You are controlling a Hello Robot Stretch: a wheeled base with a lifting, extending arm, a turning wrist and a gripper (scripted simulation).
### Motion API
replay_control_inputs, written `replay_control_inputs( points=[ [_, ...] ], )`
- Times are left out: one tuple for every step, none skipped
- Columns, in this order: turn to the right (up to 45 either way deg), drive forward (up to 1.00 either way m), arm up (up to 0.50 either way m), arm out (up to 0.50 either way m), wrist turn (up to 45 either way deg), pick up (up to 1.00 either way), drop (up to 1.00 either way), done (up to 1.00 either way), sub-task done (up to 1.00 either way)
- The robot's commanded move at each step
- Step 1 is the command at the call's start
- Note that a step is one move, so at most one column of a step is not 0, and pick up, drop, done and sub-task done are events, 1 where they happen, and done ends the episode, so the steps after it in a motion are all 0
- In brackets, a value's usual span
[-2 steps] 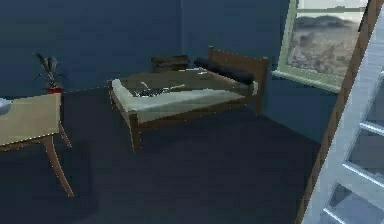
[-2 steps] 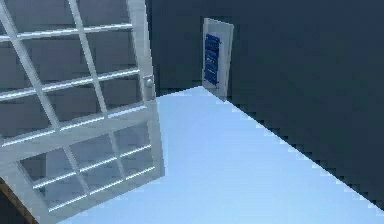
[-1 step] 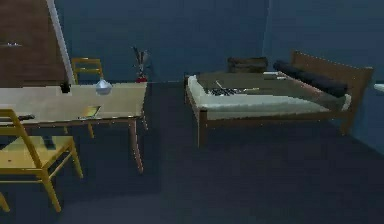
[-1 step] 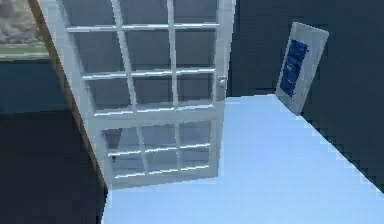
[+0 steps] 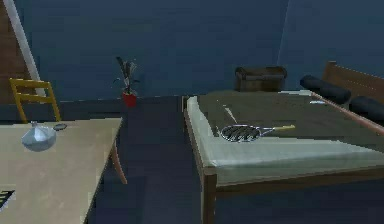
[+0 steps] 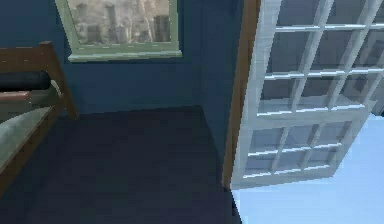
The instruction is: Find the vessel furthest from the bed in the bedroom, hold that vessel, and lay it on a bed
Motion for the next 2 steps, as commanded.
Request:
replay_control_inputs(
  points=[
    [0.0,0.1,0.0,0.0,0.0,0.0,0.0,0.0,0.0],
    [33.0,0.0,0.0,0.0,0.0,0.0,0.0,0.0,0.0]
  ],
)
